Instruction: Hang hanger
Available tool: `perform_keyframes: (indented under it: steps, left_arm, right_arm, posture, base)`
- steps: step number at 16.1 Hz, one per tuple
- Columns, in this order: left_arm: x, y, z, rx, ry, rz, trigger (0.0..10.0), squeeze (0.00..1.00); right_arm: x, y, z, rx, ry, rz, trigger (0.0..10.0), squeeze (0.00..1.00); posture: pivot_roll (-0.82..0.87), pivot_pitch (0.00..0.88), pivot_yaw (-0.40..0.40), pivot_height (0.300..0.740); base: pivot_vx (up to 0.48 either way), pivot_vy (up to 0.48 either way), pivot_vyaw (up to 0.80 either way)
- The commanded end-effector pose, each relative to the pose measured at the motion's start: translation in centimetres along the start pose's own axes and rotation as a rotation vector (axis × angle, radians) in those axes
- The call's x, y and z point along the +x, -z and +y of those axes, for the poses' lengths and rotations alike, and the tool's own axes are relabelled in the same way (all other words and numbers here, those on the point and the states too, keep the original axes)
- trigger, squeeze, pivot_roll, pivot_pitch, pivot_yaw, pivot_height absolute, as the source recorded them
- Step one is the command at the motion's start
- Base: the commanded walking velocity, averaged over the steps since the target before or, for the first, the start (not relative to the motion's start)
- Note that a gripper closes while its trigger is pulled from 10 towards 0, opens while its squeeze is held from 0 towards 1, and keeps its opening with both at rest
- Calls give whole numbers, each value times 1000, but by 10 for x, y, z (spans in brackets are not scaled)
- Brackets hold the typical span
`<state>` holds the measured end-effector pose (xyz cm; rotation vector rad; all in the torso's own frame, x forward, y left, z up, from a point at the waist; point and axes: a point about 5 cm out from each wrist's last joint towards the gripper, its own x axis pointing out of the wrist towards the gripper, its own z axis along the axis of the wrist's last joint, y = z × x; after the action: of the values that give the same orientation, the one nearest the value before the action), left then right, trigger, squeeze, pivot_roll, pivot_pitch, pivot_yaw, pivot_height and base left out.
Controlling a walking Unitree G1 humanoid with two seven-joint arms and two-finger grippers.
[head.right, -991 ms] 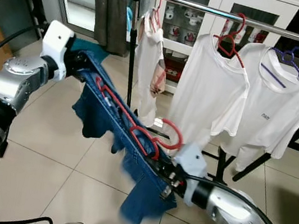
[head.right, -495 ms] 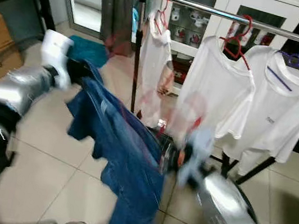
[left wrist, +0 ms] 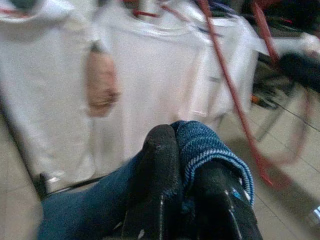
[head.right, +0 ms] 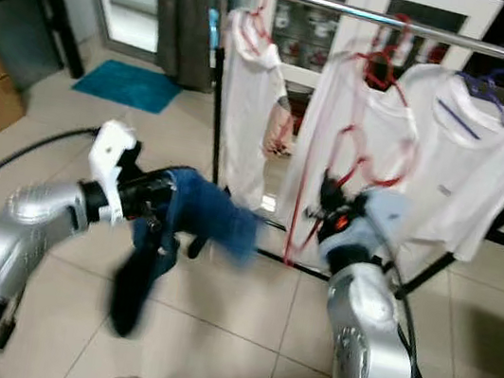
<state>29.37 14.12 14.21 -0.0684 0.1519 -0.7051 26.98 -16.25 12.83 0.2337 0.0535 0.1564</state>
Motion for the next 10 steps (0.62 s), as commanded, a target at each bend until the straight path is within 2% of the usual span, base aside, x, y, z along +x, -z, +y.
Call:
perform_keyframes:
  steps: [1, 2, 3, 5, 6, 8, 10]
  left_arm:
    - [-8, -2, 9, 22, -126, -7, 10000, 0]
    - [-11, 8, 12, 19, -229, 23, 10000, 0]
    - [-14, 10, 8, 2, -282, 16, 10000, 0]
    - [-17, 2, 1, -28, -386, -57, 10000, 0]
    - [-18, 0, -1, 6, -402, -56, 10000, 0]
    - [-19, -3, -3, 72, -386, -42, 10000, 0]
    - [-19, 3, -7, 35, -391, -26, 10000, 0]
  right_arm:
    - [-4, -1, 1, -35, 6, 11, 10000, 0]
    - [-9, 6, -1, -59, 36, 80, 10000, 0]
    - [-13, 11, -3, -74, 62, 121, 10000, 0]
    - [-19, 10, -3, -87, 83, 102, 10000, 0]
    - [-21, 8, 0, -113, 85, 101, 10000, 0]
    - [-23, 5, 5, -86, 110, 96, 10000, 0]
    - [-27, 5, 11, -36, 121, 105, 10000, 0]
  posture:
    - [105, 41, 25, 740]
    - [108, 57, 12, 740]
    - [110, 58, 11, 740]
    - [120, 51, 22, 740]
    - [115, 60, 15, 740]
    - [110, 76, 10, 740]
    - [118, 73, 16, 740]
  base:
    - [0, 0, 0]
    - [0, 0, -800]
    - [0, 0, -800]
    - [0, 0, -800]
    - [0, 0, -800]
    - [0, 0, -800]
    - [0, 0, -800]
